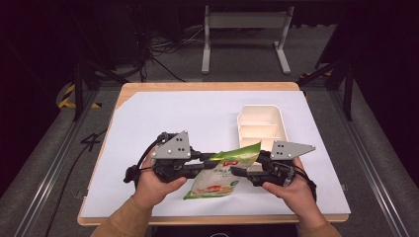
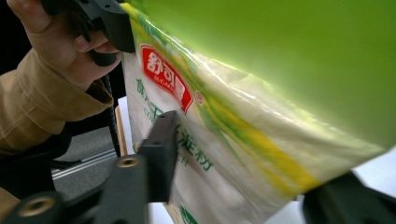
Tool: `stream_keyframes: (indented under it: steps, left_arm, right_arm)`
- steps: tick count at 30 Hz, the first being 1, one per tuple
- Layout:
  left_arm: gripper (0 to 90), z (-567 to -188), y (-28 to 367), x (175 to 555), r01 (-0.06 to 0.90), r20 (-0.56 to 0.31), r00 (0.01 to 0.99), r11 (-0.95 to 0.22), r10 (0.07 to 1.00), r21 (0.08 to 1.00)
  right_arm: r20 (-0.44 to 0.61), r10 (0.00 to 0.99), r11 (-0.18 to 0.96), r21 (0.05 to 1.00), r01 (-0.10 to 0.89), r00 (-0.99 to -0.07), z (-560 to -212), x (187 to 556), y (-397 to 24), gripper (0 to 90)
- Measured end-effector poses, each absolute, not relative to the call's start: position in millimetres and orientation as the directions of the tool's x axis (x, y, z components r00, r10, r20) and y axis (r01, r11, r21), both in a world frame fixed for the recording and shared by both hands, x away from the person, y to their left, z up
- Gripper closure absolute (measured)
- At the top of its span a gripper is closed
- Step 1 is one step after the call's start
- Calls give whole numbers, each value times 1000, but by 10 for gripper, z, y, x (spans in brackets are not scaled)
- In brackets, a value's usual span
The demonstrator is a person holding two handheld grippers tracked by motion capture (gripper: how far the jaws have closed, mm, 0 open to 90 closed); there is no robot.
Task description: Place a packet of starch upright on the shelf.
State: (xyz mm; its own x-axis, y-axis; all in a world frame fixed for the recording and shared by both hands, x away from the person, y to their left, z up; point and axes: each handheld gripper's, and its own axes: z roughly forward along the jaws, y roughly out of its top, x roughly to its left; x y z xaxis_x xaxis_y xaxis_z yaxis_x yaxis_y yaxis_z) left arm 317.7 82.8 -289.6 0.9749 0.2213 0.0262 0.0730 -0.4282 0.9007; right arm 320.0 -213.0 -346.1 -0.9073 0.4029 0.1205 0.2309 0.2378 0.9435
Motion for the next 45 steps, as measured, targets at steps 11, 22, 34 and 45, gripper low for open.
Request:
stream_keyframes:
  steps: [11,22,34,45]
  left_arm:
    - [790,-2920,849,3200,88,23,969,-430,247,898]
    - [601,-2877,1005,3244,109,7,954,-369,301,923]
    - [356,-2920,1309,3455,201,-67,906,-287,418,936]
    - [260,-2951,1517,3555,259,-96,865,-272,493,927]
  right_arm:
    - [48,457,319,924,213,-888,-3321,3107,-2112,854]
    - [-18,455,396,900,184,-890,-3070,3078,-2075,861]
    - [-70,476,414,897,153,-877,-2679,3111,-2203,861]
    - [-87,538,397,904,161,-839,-2403,3224,-2417,861]
